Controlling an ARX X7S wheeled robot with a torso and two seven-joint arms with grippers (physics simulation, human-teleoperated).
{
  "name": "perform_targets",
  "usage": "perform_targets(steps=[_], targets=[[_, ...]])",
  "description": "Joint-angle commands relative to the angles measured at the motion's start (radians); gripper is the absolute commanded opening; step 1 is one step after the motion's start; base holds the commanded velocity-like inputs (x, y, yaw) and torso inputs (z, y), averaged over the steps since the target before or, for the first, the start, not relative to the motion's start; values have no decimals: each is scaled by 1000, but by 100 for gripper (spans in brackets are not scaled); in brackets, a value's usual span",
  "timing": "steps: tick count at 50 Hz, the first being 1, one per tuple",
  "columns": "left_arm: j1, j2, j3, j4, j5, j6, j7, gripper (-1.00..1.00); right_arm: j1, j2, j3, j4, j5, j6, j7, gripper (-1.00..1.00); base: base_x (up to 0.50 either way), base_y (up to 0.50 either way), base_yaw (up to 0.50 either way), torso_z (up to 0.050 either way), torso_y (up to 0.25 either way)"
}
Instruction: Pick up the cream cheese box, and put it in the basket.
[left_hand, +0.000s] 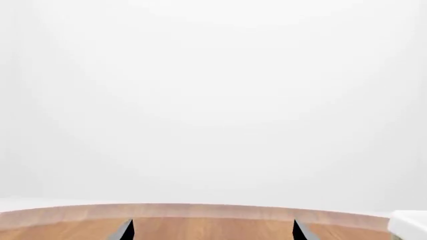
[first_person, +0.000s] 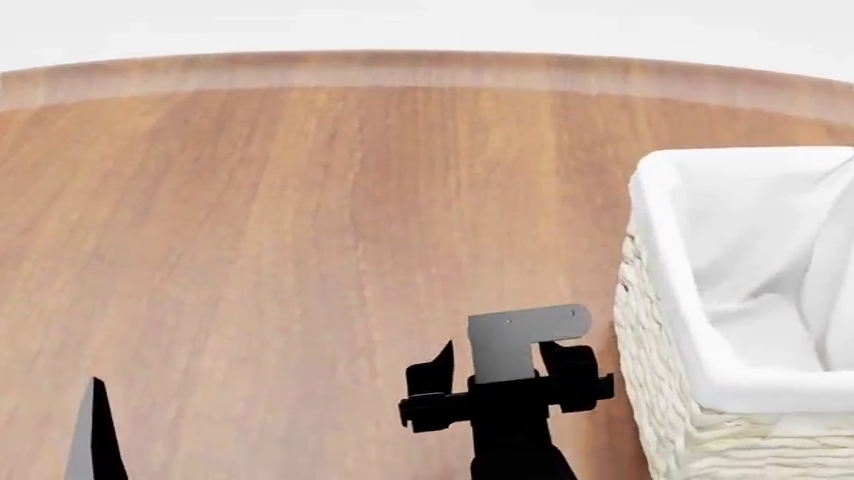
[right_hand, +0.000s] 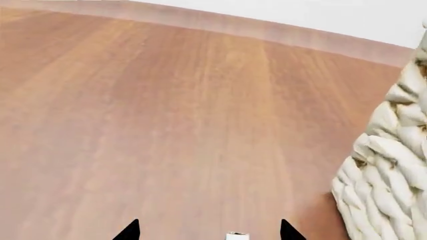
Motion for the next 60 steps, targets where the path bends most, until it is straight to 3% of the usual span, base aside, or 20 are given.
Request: perform_targets(steps=[1, 17, 33, 47, 48, 60], targets=[[1, -4, 4, 4, 3, 0, -4, 100, -16, 1, -38, 28, 43, -19, 2, 100, 0, 0, 0, 0, -125], [0, -9, 6, 5, 1, 3, -9, 100, -34, 2, 53, 29, -34, -3, -9, 100, 0, 0, 0, 0, -124], [-1, -10, 9, -3, -6, 14, -11, 100, -70, 1, 220, 29, -178, 16, -30, 100, 0, 0, 0, 0, 0], [-2, -13, 11, -3, -8, 16, -16, 100, -85, -1, 273, 29, -228, 23, -35, 100, 0, 0, 0, 0, 0], [-1, -13, 11, -3, -9, 17, -17, 100, -85, -1, 274, 29, -230, 24, -33, -100, 0, 0, 0, 0, 0], [0, -18, 11, 0, -12, 17, -21, 100, -67, 0, 324, 29, -273, 16, -41, -100, 0, 0, 0, 0, 0]])
